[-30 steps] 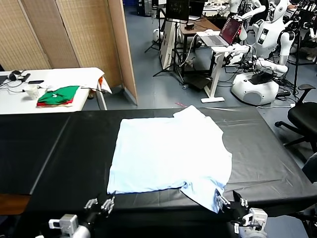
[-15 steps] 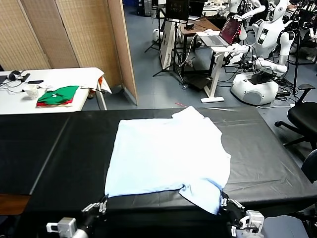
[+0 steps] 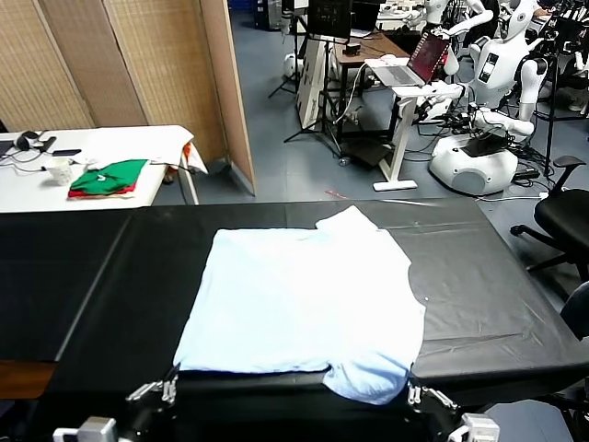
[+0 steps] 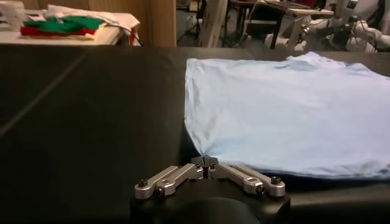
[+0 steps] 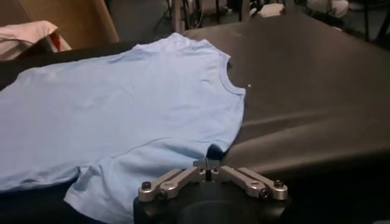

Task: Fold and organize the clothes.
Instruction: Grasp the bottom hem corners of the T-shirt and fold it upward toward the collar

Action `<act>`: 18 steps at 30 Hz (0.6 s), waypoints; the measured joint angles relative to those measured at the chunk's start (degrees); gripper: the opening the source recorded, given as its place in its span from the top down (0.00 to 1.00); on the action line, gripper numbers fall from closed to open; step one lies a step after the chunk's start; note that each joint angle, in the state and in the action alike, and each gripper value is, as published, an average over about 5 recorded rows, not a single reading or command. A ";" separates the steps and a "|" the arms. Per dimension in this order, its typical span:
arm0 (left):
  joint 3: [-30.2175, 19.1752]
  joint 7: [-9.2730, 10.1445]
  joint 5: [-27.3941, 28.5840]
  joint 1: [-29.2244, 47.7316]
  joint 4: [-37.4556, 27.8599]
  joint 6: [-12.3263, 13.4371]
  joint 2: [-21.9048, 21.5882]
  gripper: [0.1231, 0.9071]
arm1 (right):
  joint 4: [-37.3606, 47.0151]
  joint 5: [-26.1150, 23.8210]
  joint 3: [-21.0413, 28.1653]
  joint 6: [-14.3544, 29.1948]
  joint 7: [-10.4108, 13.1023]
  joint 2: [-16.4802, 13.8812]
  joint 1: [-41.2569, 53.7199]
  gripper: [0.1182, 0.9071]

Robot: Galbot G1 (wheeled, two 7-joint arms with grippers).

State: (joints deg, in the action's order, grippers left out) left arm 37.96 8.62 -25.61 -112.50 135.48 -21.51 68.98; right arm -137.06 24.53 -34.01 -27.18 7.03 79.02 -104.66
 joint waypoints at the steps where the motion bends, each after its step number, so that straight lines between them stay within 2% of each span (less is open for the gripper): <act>1: 0.10 0.16 -0.16 0.16 0.13 0.19 0.12 0.97 | 0.62 0.48 -0.18 0.54 -0.24 -0.26 1.09 0.97; 6: -0.35 0.35 -0.77 2.58 -0.46 1.82 0.41 0.97 | 5.41 1.40 -0.02 2.55 -0.81 -1.63 7.42 0.97; 12: -1.42 0.58 -0.46 9.31 -4.61 4.47 1.24 0.97 | 12.87 1.29 1.56 4.34 -1.27 -3.08 15.95 0.97; 18: -2.90 -0.53 1.14 16.38 -9.72 6.80 1.28 0.97 | 19.68 -0.56 4.16 5.30 -1.32 -3.89 23.25 0.97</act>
State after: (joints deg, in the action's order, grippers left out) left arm 35.07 8.09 -24.48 -96.12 125.77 -14.70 70.26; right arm -117.37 23.98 -29.86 -21.87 5.70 75.13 -81.41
